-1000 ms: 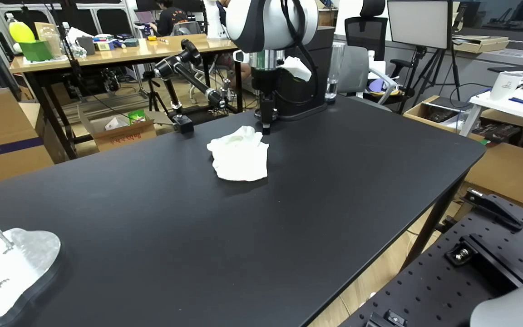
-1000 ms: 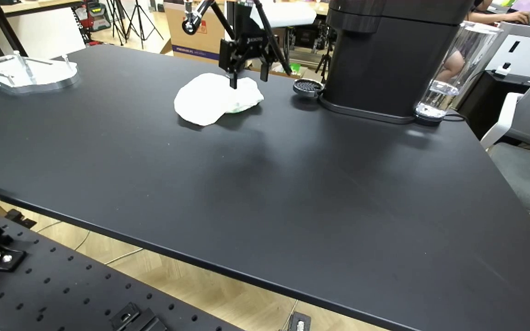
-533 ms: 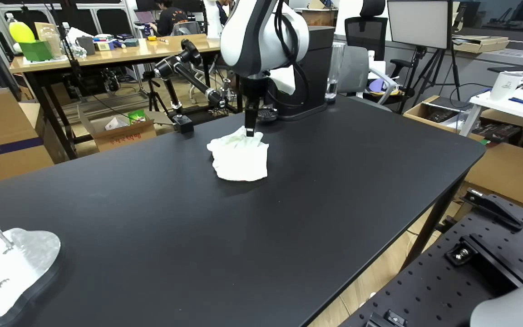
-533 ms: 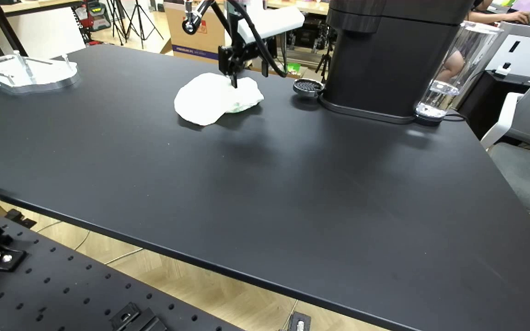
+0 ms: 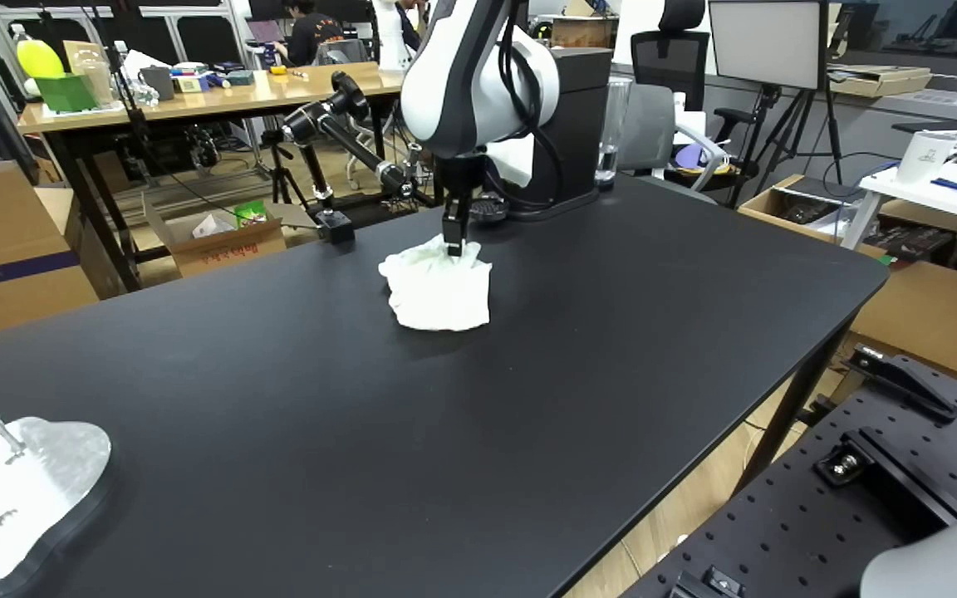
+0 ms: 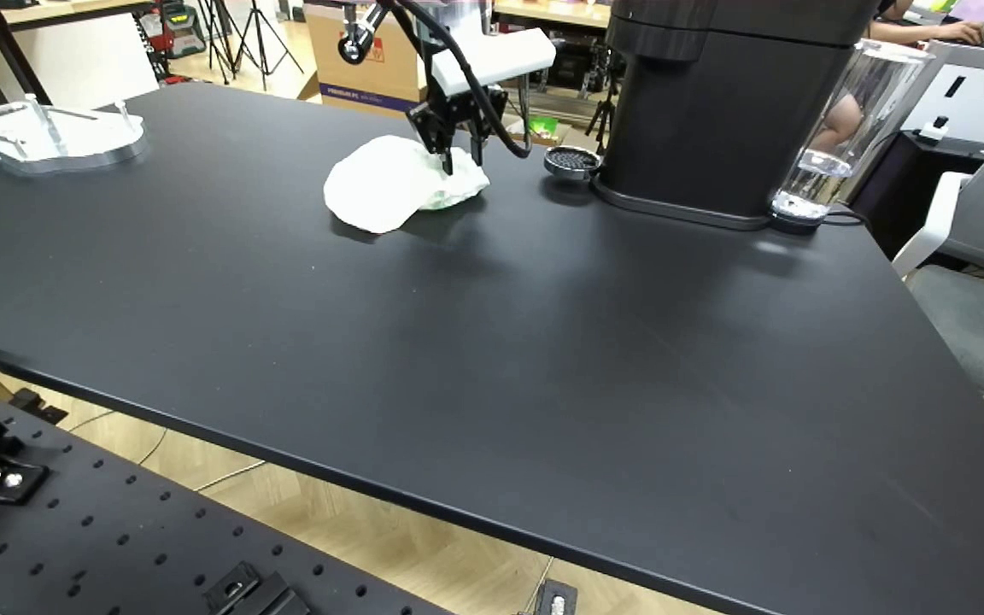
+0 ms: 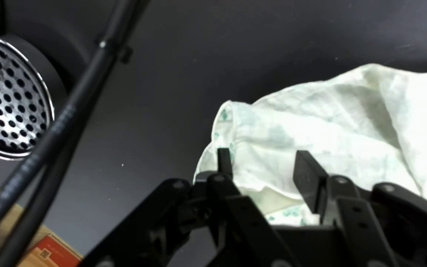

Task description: Pick the cloth and hang it on the object

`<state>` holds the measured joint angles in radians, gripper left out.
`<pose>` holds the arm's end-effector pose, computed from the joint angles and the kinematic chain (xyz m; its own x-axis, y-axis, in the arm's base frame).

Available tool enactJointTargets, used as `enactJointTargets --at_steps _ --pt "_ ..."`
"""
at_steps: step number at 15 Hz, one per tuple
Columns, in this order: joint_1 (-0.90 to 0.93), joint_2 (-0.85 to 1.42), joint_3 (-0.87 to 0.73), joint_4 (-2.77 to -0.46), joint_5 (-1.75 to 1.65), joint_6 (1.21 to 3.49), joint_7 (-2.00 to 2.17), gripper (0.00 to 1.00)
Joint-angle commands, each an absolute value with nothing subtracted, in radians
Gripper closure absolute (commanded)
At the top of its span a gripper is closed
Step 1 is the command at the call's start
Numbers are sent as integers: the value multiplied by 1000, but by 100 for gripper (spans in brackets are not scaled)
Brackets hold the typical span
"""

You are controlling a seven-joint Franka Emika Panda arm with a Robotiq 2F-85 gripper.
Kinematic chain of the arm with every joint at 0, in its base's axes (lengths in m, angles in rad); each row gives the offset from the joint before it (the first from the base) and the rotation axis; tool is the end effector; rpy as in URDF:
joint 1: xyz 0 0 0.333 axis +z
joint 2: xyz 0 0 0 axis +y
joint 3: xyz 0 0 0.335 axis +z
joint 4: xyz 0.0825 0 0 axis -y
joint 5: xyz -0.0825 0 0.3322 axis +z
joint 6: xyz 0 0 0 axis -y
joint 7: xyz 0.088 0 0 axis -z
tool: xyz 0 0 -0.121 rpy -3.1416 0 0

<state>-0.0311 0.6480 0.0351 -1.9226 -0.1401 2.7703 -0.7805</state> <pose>0.6269 0.0059 0.2144 0.6107 0.7853 0.1012 0.7658 -0.6183 0.1770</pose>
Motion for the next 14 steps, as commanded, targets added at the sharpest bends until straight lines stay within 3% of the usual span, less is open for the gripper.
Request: enactJointTargets --at_steps 1,4,14 --pt "-48 656 53 -1893 -159 2735 -726 82" --pt "-61 650 67 -1893 -148 2710 -719 99" --pt "-63 534 61 -1921 -130 2637 -594 100"
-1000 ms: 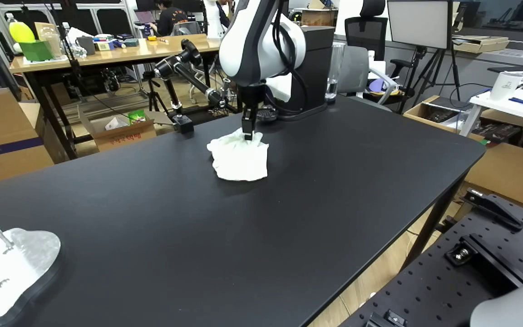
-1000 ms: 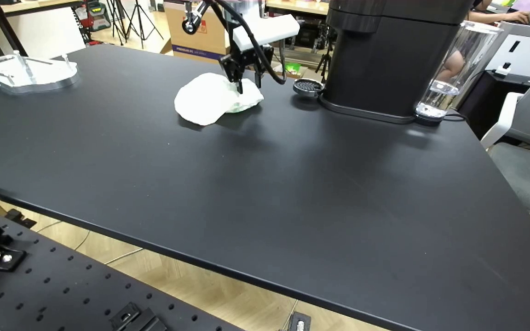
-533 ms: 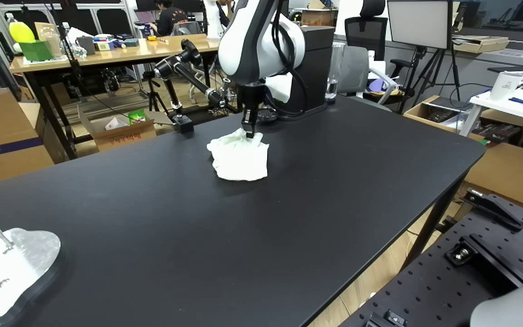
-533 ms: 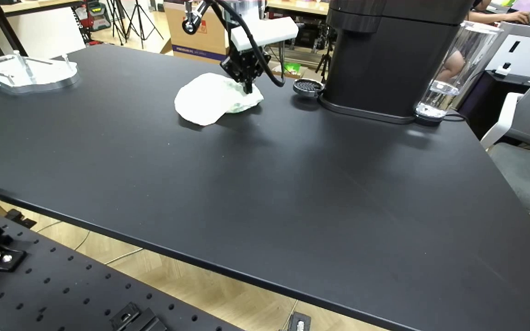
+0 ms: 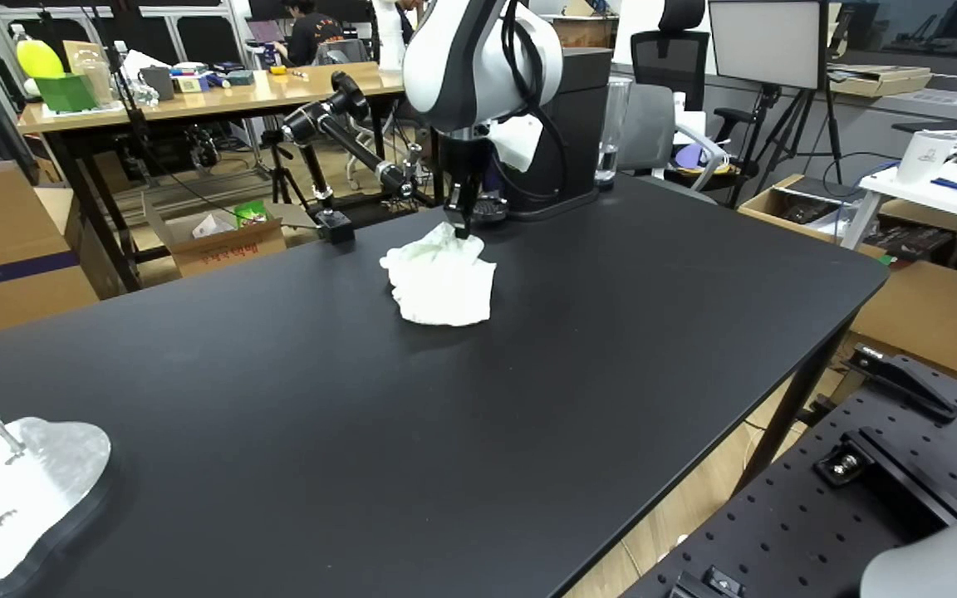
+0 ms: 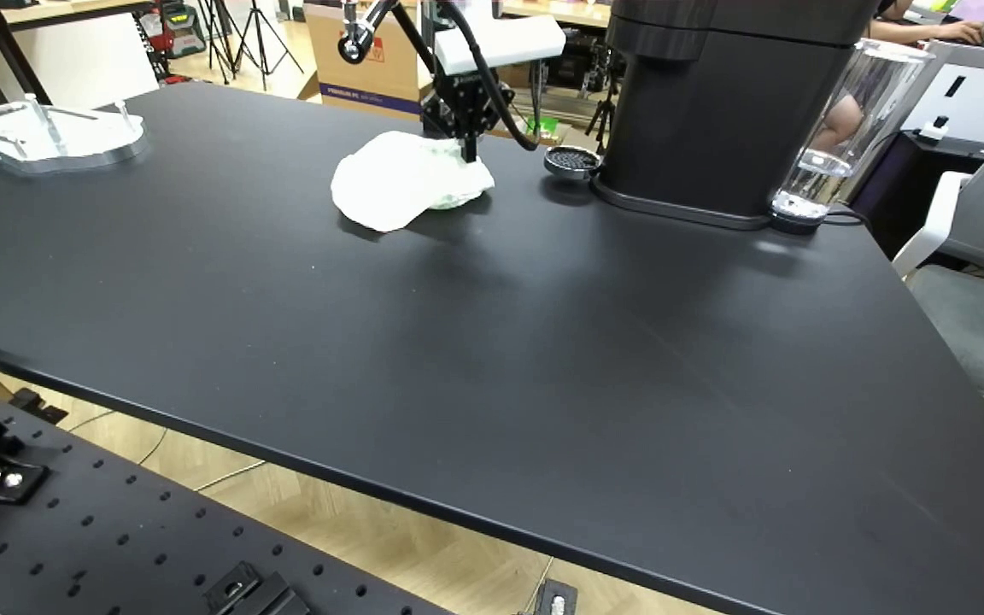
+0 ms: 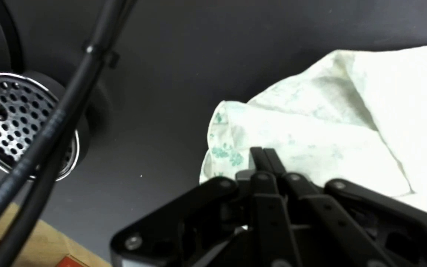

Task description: Pick the cloth and hang it on the object

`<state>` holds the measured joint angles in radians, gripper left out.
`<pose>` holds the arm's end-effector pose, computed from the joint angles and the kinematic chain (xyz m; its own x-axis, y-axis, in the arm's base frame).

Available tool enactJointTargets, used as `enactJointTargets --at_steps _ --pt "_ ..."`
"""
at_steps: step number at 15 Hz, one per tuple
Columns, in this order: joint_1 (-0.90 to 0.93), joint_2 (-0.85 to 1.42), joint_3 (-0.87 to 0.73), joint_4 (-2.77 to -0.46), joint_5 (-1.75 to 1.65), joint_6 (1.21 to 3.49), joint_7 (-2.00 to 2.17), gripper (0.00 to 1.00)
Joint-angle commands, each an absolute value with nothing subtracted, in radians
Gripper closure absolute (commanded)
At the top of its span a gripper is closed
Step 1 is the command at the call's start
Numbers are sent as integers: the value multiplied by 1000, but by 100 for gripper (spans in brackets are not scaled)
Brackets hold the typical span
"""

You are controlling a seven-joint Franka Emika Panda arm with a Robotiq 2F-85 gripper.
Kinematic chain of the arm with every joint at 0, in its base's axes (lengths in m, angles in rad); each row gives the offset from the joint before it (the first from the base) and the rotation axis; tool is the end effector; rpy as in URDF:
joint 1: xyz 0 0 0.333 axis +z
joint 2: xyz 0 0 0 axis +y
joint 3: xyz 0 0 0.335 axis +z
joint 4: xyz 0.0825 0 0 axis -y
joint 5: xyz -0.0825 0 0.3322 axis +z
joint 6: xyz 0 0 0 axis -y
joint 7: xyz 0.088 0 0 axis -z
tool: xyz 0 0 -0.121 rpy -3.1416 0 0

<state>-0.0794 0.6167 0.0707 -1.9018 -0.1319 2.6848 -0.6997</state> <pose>0.6287 -0.0062 0.2330 0.6963 0.7101 0.1042 0.6974 -0.7038 0.1352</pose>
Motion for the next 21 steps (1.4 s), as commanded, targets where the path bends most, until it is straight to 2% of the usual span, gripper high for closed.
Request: enactJointTargets --at_steps 1,10,17,21 --pt "-52 508 57 -1918 -125 2606 -545 100" --pt "97 239 13 -1875 -250 2448 -131 100" --pt "164 109 83 -1864 -295 2233 -35 100" --pt "186 112 128 -1864 -295 2186 -34 100"
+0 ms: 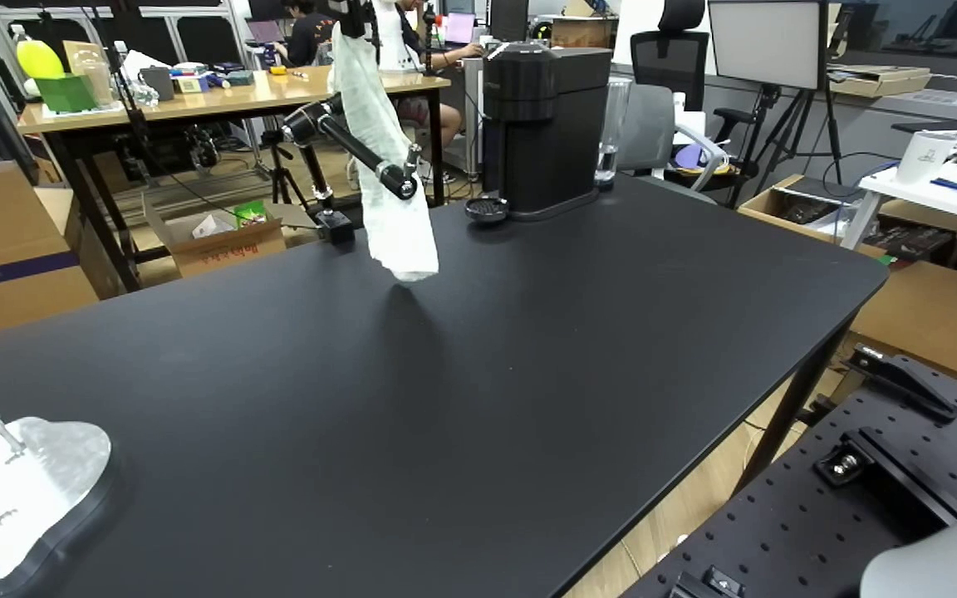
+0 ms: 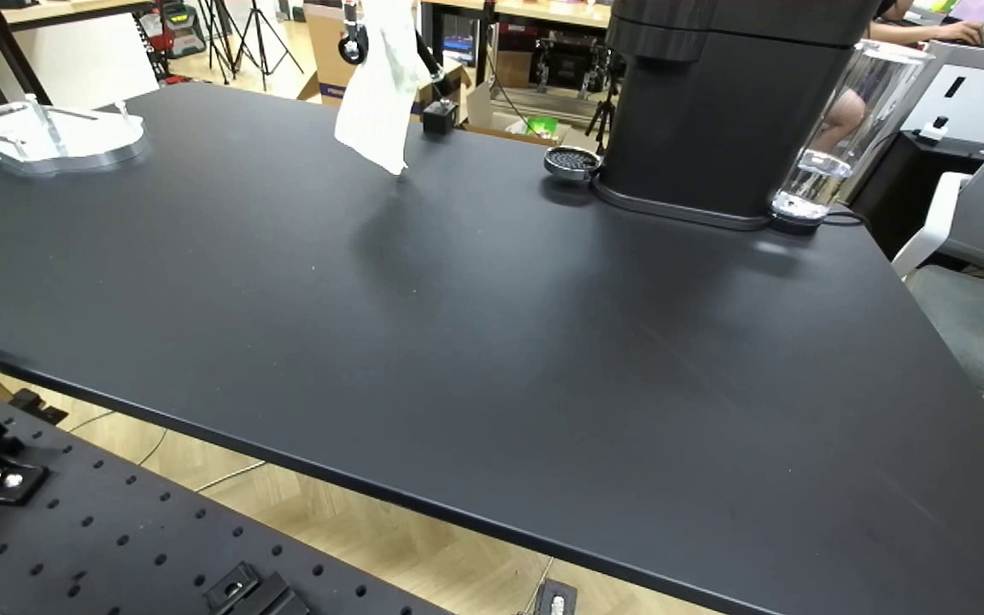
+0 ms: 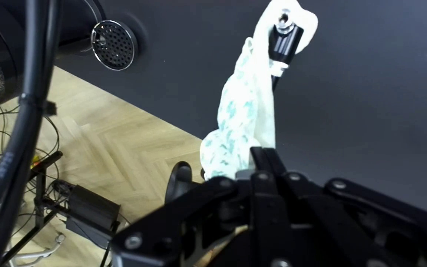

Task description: Pick the cloth and hang it on the object

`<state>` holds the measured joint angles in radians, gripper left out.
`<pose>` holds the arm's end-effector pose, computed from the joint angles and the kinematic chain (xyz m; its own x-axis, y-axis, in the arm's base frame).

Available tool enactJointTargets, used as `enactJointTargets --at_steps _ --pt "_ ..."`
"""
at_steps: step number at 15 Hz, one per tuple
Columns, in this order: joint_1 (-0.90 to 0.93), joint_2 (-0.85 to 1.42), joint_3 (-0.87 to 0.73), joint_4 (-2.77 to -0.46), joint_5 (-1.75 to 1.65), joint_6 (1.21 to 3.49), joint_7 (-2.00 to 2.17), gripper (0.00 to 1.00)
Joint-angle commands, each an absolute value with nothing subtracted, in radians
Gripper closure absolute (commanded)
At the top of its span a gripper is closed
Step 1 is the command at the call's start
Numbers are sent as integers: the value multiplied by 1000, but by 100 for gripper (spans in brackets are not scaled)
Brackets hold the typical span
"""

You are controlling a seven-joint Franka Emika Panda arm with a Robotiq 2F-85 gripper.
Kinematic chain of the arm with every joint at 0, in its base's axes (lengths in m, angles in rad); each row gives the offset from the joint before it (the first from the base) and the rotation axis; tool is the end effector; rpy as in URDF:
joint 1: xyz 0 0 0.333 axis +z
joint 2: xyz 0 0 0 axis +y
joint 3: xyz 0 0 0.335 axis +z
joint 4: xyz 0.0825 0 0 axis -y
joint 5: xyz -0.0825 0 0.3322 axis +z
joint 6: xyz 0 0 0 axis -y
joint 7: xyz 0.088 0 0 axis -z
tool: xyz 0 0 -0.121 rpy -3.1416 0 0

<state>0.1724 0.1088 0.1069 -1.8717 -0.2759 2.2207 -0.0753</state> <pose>0.5525 0.1438 0.5055 0.8500 0.4870 0.2008 0.4348 -0.8638 0.2546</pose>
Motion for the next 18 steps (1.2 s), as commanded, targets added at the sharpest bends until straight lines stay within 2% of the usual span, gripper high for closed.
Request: enactJointTargets --at_steps 1,18 --pt "190 123 135 -1863 -297 2190 -29 100" --pt "261 423 139 -1810 -295 2190 17 100"
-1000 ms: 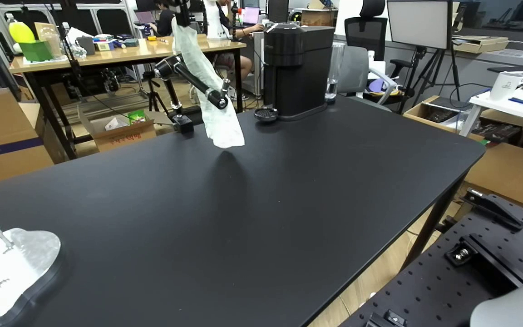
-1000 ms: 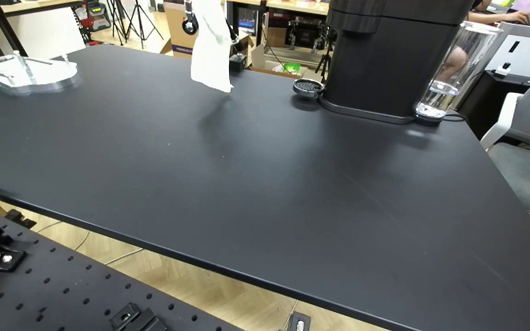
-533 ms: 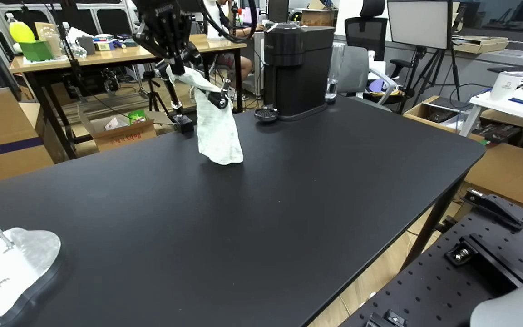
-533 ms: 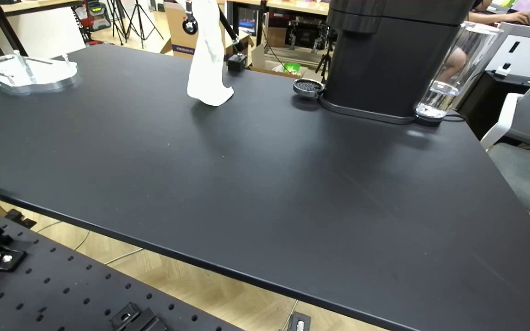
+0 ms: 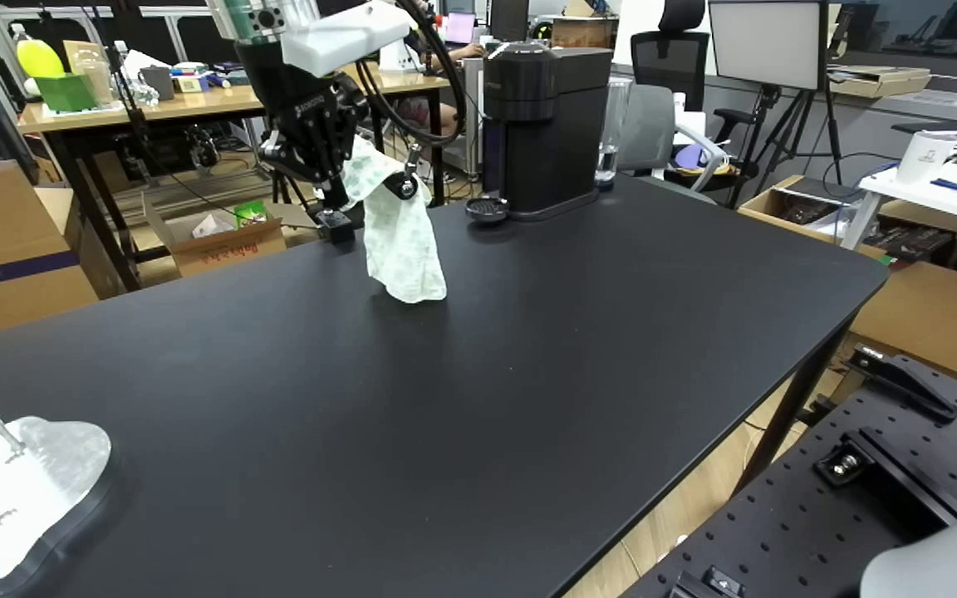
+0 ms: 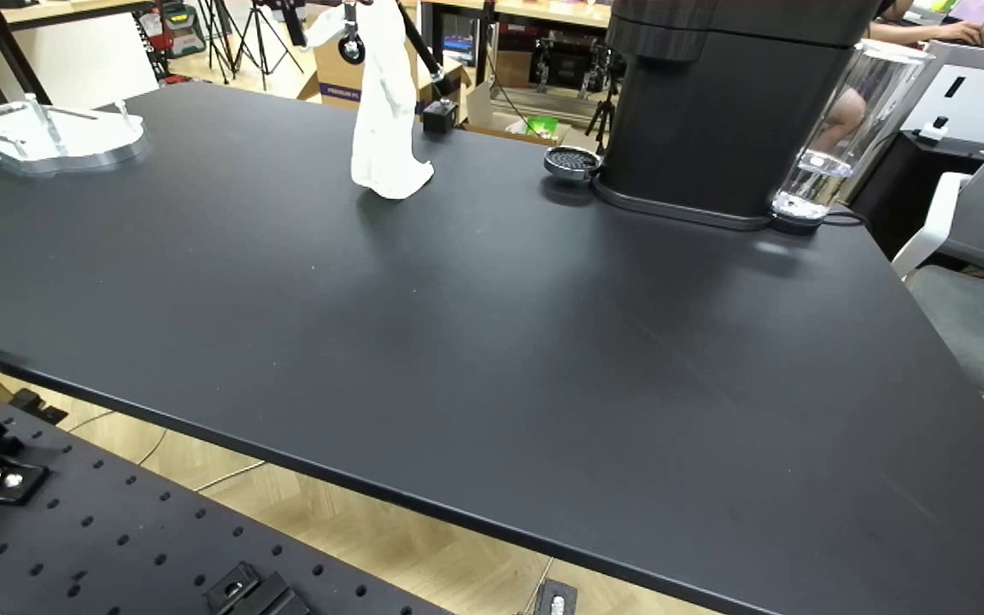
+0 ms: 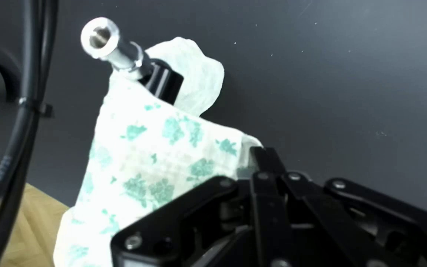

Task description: Pick the cloth and hang it on the object

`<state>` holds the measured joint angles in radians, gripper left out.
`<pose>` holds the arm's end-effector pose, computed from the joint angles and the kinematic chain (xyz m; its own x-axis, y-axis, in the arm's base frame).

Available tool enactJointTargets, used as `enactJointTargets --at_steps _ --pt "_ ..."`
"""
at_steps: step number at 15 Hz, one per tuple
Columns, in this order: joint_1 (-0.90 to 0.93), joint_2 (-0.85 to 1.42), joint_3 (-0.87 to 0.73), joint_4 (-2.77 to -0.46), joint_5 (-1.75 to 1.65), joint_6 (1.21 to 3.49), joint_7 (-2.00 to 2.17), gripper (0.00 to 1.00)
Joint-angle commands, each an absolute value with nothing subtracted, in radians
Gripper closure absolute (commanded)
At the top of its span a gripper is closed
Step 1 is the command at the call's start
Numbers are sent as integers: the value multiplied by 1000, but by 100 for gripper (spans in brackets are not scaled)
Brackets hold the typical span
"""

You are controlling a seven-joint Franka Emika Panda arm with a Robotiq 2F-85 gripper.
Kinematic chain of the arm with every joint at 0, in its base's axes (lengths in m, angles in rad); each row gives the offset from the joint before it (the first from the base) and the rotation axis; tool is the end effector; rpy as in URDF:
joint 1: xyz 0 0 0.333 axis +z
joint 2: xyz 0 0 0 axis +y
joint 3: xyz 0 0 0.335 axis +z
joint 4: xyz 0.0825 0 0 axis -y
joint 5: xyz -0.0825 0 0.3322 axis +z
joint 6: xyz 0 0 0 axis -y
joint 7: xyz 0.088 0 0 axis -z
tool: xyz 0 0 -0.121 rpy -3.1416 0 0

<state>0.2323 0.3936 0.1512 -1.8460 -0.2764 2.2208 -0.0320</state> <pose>0.5665 0.2074 0.3499 0.8409 0.5405 -0.0283 0.5377 -0.8282 0.1580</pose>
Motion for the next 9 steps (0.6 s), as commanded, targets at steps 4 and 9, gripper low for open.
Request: enactJointTargets --at_steps 4,9 --pt "285 449 132 -1817 -315 2205 29 100" --pt "299 474 123 -1812 -343 2207 31 100"
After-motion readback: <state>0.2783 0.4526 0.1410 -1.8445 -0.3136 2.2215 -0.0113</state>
